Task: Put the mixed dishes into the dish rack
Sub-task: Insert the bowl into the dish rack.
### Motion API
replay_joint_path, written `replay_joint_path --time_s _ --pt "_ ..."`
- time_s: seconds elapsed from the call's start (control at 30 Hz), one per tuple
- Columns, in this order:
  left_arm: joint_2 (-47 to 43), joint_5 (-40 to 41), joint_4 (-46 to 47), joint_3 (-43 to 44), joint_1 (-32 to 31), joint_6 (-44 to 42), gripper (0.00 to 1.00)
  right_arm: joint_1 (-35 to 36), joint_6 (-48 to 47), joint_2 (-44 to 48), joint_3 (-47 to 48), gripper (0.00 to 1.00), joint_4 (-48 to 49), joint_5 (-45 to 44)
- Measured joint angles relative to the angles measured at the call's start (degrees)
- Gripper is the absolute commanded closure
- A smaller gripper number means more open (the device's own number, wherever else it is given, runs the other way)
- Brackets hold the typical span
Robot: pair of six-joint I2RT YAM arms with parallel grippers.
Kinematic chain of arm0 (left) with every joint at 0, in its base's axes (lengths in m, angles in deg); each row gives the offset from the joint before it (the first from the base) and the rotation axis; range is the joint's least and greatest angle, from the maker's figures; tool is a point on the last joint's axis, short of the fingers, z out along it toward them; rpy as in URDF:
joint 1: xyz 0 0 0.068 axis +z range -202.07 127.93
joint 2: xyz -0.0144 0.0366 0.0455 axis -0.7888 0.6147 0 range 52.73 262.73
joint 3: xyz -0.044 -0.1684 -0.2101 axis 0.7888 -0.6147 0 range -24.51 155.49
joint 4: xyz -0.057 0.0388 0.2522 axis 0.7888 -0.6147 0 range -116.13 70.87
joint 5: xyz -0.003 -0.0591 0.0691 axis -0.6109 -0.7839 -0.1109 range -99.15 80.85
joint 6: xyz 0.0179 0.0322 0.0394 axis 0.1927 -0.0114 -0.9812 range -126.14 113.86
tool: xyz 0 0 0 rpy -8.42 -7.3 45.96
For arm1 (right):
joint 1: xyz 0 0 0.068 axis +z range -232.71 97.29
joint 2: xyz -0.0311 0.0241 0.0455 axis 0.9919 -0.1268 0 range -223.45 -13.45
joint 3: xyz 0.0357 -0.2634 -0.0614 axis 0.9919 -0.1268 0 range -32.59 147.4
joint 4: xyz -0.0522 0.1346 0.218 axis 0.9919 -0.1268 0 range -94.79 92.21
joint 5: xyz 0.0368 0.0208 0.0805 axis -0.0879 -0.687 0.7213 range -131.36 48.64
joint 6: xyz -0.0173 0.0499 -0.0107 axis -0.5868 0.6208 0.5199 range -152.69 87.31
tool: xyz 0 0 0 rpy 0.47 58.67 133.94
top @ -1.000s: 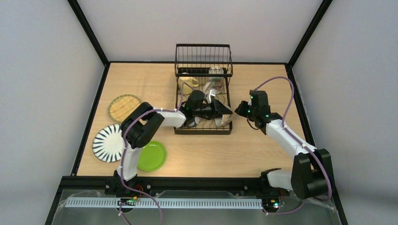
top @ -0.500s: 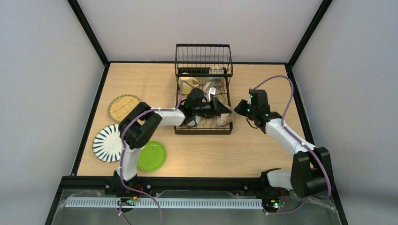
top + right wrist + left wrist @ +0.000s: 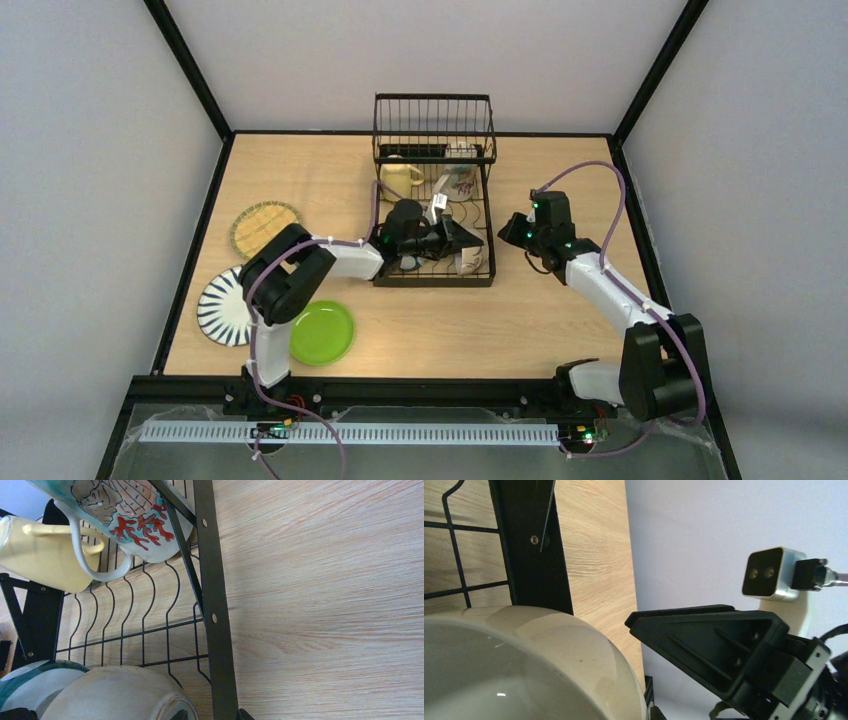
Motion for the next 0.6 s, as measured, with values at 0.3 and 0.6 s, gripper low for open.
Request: replay_joint_path --time_s 0.3,0.6 --pt "-0.7 0.5 11.06 -6.49 0.72 4.87 0.98 -0.02 -0.07 0.0 0.0 0.46 -0.02 0.09" --pt "2.49 -1.79 18.82 -6.56 1.73 7.37 0.98 0.0 -0.5 0.0 0.63 0.46 -0.31 -0.04"
